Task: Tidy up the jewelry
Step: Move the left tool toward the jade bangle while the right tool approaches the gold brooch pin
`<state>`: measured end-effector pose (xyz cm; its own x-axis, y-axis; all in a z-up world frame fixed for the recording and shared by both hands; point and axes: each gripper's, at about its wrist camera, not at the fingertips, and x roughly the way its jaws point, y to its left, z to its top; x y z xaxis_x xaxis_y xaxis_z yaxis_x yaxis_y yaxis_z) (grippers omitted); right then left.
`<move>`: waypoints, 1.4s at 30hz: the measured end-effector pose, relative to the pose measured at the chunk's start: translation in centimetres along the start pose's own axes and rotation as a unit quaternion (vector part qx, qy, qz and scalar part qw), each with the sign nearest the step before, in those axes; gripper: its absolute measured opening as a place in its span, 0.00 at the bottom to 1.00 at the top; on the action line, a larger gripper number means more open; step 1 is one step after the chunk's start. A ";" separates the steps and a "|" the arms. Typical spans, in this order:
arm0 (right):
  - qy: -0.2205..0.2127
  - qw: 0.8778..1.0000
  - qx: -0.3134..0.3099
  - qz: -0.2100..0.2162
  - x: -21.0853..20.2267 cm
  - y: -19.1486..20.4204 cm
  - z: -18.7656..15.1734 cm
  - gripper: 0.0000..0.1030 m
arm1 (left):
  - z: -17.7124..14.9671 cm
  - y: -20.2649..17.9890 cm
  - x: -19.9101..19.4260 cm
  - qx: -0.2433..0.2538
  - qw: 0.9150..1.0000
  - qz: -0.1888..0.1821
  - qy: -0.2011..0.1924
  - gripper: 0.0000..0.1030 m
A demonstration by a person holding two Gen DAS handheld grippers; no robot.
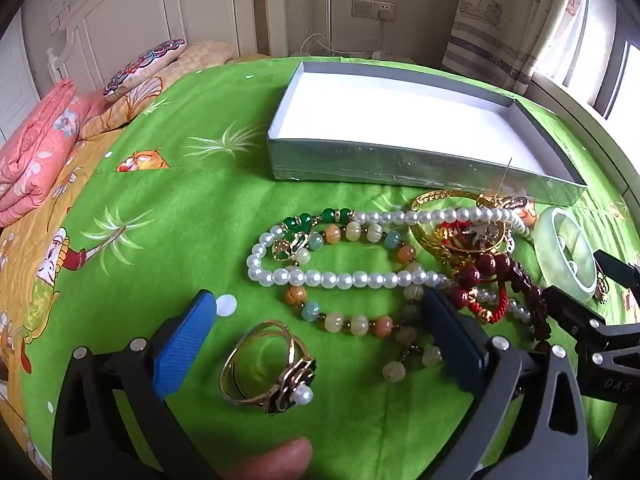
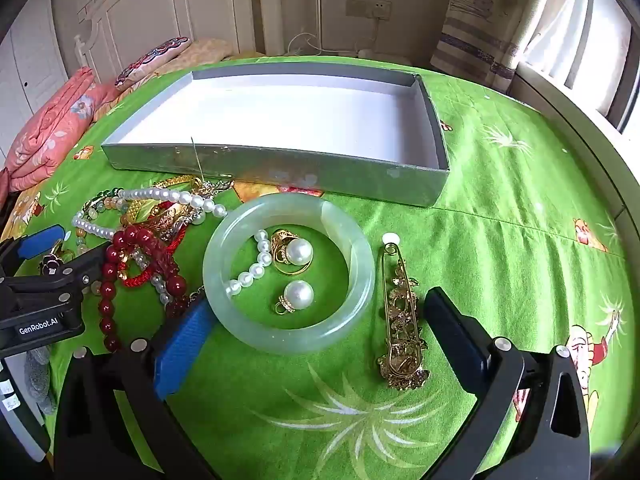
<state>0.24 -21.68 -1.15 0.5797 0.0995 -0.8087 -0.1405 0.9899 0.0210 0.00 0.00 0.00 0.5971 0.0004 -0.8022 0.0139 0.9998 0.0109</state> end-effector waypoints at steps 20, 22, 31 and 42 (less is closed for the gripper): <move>-0.001 1.000 -0.002 0.001 0.2 0.0 0.1 0.96 | 0.0 0.0 0.0 0.000 1.000 0.000 -0.001 0.98; 0.002 1.000 -0.006 0.004 0.3 -0.1 0.1 0.96 | 0.0 0.0 0.0 0.000 1.000 0.000 -0.001 0.98; 0.000 0.998 -0.022 0.057 -1.4 -1.3 -0.8 0.96 | -0.1 0.2 0.0 0.002 1.000 -0.001 0.000 0.98; -0.086 0.989 0.018 0.118 -5.4 -4.4 -2.3 0.96 | -0.1 0.3 -0.1 0.012 1.000 -0.007 0.006 0.98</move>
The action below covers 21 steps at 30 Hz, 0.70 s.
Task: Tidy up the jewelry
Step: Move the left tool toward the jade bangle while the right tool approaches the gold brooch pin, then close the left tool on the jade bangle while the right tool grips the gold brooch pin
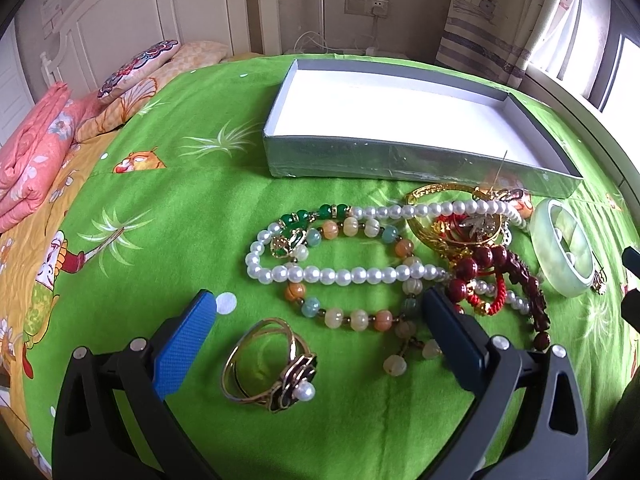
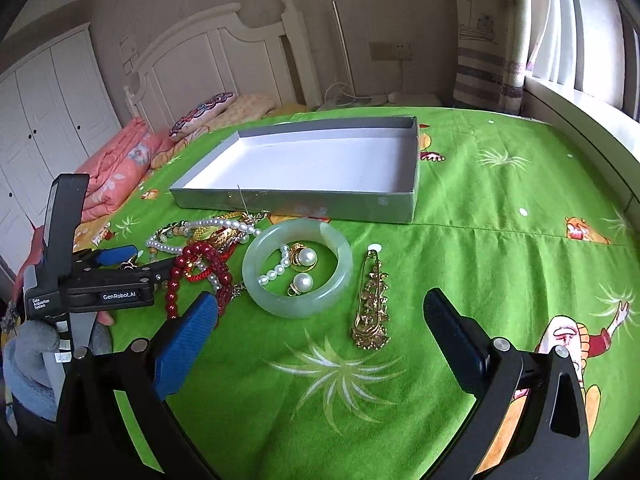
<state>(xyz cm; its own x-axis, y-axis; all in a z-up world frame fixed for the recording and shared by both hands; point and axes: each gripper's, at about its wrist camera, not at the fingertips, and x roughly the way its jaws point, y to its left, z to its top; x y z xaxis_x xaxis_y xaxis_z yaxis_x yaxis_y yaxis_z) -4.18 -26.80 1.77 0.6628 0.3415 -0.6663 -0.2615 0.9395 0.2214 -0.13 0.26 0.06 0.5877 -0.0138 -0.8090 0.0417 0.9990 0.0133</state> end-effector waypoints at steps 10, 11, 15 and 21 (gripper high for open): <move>0.052 0.995 -0.042 -0.077 1.0 0.4 -1.1 0.76 | -0.6 0.0 -0.4 0.010 1.000 -0.013 0.001 0.98; 0.060 0.993 -0.049 -0.090 1.3 0.4 -1.4 0.70 | -0.7 0.0 -0.4 0.010 1.000 -0.014 0.000 0.98; 0.076 0.993 -0.043 -0.084 2.1 -0.3 -1.3 0.57 | -0.9 0.0 -0.7 0.016 1.000 -0.019 0.000 0.98; 0.074 0.992 -0.053 -0.088 2.6 -0.4 -0.6 0.43 | -2.2 -0.5 -3.5 0.040 0.996 -0.052 -0.066 0.97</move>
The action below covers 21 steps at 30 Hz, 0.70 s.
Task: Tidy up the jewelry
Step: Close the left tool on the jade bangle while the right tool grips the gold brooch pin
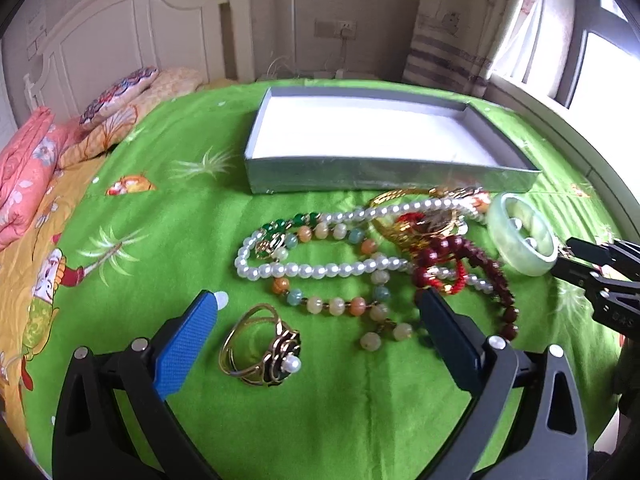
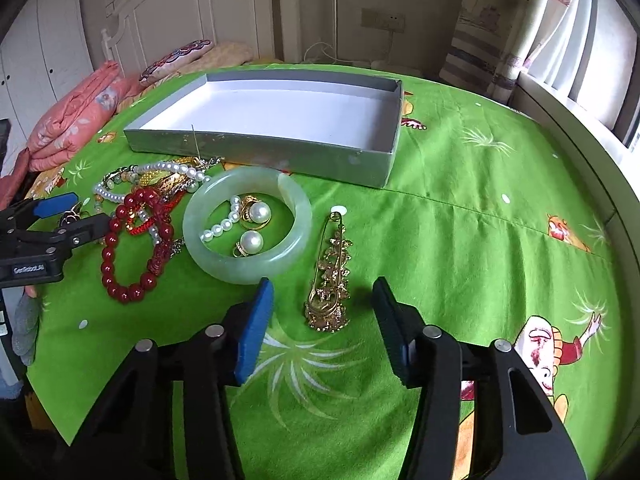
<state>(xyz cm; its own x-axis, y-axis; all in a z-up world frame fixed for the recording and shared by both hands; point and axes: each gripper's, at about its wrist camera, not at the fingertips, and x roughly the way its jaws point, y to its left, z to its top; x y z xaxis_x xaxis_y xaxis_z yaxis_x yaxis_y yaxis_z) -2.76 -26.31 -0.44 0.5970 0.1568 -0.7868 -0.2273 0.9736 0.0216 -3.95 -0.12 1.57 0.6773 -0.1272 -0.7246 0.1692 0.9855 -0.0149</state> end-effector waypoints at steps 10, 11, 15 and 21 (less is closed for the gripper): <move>-0.037 0.997 0.057 0.034 -1.7 -3.3 -1.0 0.23 | 0.6 -9.3 -3.7 0.125 0.989 -0.063 -0.053 0.97; -0.041 0.997 0.058 0.035 -1.9 -3.5 -1.0 0.23 | 1.2 -10.0 -3.2 0.130 0.988 -0.069 -0.041 0.97; -0.054 0.995 0.071 0.045 -2.5 -4.0 -1.2 0.23 | 3.1 -11.0 -0.2 0.102 0.990 -0.094 0.011 0.77; -0.062 0.993 0.082 0.060 -2.7 -4.4 -1.3 0.23 | 4.8 -11.7 3.9 0.085 0.992 -0.063 0.062 0.46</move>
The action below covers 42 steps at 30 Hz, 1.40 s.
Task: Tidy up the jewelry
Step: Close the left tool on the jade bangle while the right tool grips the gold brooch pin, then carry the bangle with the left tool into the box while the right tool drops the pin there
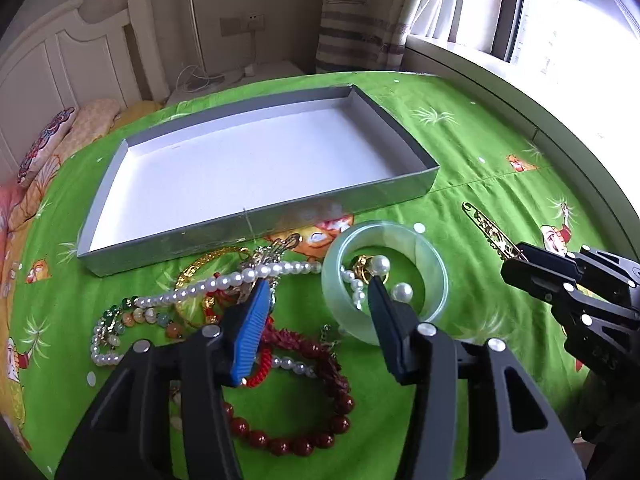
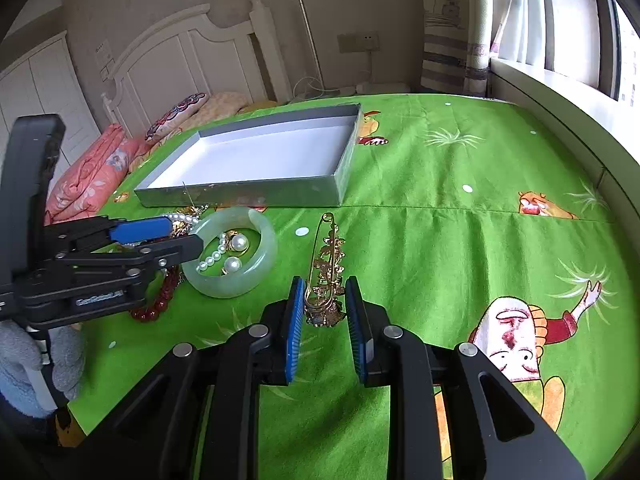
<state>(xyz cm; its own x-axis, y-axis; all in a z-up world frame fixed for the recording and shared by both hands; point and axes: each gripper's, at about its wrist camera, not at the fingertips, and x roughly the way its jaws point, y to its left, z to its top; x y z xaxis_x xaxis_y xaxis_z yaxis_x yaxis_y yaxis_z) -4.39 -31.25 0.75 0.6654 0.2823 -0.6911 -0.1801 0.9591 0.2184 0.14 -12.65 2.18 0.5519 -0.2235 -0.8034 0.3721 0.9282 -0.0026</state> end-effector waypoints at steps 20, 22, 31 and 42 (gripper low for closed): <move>-0.027 1.000 0.006 0.010 -1.1 -0.3 -0.7 0.23 | 0.1 -2.1 -1.6 0.020 0.999 -0.031 -0.022 0.12; -0.032 0.999 0.007 0.010 -1.3 -0.3 -0.6 0.23 | 0.4 -1.9 -1.9 0.014 0.999 -0.037 -0.028 0.12; -0.057 0.998 -0.023 0.007 -1.1 1.6 2.4 0.23 | 2.6 0.2 -2.8 -0.006 0.998 -0.038 -0.046 0.12; -0.058 0.998 -0.027 0.017 4.3 2.8 9.4 0.23 | 8.2 7.7 -0.7 -0.105 0.992 -0.027 -0.060 0.12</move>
<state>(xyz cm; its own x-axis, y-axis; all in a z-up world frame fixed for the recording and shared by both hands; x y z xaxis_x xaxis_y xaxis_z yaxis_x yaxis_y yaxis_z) 4.77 -27.51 4.88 0.7378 0.3127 -0.5982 -0.2408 0.9499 0.1995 8.72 -7.77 7.61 0.6251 -0.2967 -0.7220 0.2465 0.9526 -0.1781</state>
